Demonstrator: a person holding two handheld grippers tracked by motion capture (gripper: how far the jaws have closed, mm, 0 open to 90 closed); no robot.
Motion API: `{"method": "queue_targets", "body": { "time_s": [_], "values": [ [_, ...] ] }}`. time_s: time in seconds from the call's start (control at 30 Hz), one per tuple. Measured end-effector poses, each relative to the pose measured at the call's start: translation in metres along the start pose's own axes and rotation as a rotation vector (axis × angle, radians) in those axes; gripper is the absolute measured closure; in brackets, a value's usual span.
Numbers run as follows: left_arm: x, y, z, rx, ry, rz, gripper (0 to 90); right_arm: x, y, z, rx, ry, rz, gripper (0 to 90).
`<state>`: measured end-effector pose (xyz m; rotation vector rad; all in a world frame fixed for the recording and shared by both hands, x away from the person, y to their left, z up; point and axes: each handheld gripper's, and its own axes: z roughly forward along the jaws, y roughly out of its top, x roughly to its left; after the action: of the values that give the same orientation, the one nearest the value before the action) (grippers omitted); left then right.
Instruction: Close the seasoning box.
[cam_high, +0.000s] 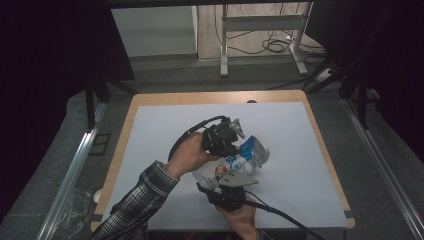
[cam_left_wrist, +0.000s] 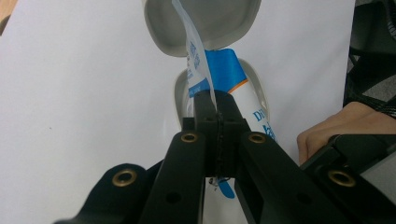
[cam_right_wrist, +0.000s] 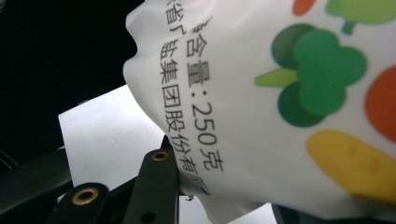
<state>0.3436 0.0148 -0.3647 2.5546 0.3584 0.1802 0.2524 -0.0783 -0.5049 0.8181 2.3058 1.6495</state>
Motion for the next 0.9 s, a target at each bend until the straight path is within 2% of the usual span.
{"method": "queue_targets", "body": {
  "time_s": [0.43, 0.9],
  "values": [
    [0.0012, -0.0018, 0.0024, 0.000, -0.003, 0.007, 90.0, 0.0015, 0.0013, -0.0004, -0.006, 0.003, -0.009, 70.1],
    [0.0036, -0.0054, 0.0058, -0.007, -0.021, -0.003, 90.0, 0.0026, 0.0030, -0.0008, -0.011, 0.007, -0.017, 70.3]
  ]
}}
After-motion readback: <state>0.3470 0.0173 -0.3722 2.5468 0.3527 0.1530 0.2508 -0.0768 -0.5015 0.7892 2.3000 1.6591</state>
